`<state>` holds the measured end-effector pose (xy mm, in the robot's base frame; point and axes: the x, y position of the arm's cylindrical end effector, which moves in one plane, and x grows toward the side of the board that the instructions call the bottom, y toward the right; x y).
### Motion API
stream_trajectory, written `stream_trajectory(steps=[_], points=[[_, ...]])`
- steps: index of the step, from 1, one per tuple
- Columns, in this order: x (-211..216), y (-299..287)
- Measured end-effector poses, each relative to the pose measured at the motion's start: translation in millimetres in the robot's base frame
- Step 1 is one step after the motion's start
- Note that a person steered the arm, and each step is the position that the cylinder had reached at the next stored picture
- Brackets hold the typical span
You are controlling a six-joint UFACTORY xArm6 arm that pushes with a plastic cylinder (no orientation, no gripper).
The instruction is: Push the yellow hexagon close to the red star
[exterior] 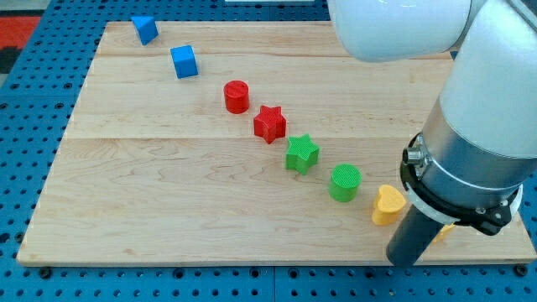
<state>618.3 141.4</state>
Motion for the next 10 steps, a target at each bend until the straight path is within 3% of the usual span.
stream_trajectory(steps=[4,5,6,7,8,9,10], points=[[0,0],[0,18],[-7,80],[-10,80],[-40,24],[-97,7],[-120,-43]])
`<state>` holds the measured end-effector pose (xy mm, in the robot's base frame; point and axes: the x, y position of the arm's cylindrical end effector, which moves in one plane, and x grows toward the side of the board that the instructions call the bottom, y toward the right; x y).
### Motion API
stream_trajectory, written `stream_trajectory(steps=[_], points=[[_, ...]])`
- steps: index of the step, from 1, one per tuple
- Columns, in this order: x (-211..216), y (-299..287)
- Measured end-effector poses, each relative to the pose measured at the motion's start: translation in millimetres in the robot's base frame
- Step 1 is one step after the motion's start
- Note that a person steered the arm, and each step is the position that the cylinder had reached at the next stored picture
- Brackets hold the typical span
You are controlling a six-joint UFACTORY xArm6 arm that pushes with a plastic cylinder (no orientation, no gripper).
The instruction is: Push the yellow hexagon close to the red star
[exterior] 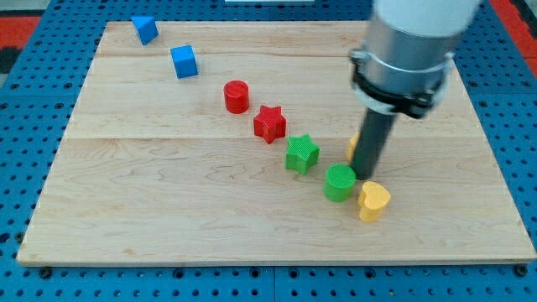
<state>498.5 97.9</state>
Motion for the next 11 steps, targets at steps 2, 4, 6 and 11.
stream_trajectory(steps=[2,4,6,11], points=[[-11,42],[1,138],[-24,77],[-75,-26]])
